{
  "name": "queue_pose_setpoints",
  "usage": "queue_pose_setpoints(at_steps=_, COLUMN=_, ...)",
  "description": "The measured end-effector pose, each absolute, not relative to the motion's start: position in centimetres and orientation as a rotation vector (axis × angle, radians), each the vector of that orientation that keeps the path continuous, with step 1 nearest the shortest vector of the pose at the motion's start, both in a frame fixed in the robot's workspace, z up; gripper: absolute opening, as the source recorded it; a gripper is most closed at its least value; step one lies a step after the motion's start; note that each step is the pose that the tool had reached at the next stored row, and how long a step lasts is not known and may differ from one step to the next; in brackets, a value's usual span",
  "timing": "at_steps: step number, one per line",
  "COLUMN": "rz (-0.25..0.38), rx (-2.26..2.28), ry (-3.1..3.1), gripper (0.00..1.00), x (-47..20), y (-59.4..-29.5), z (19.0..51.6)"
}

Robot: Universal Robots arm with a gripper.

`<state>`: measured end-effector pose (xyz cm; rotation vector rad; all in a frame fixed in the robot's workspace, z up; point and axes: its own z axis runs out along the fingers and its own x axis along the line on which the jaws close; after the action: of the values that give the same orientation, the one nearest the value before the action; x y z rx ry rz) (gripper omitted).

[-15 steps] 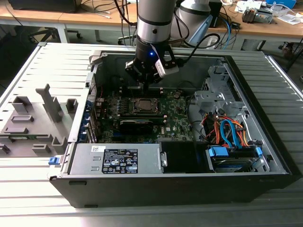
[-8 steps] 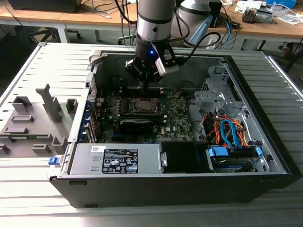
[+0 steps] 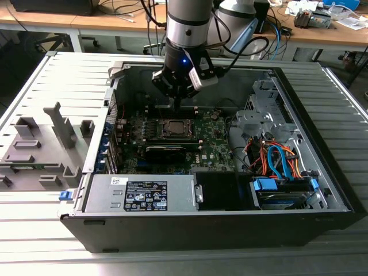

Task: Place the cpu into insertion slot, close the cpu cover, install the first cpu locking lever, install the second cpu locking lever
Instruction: 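Install the first cpu locking lever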

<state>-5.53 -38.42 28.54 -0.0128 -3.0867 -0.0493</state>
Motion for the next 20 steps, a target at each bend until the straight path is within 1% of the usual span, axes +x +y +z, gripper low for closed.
queue_pose_setpoints(at_steps=20, rz=-0.049, rx=-0.013, ry=-3.087, gripper=0.11, x=-5.53, y=-38.42, z=29.55)
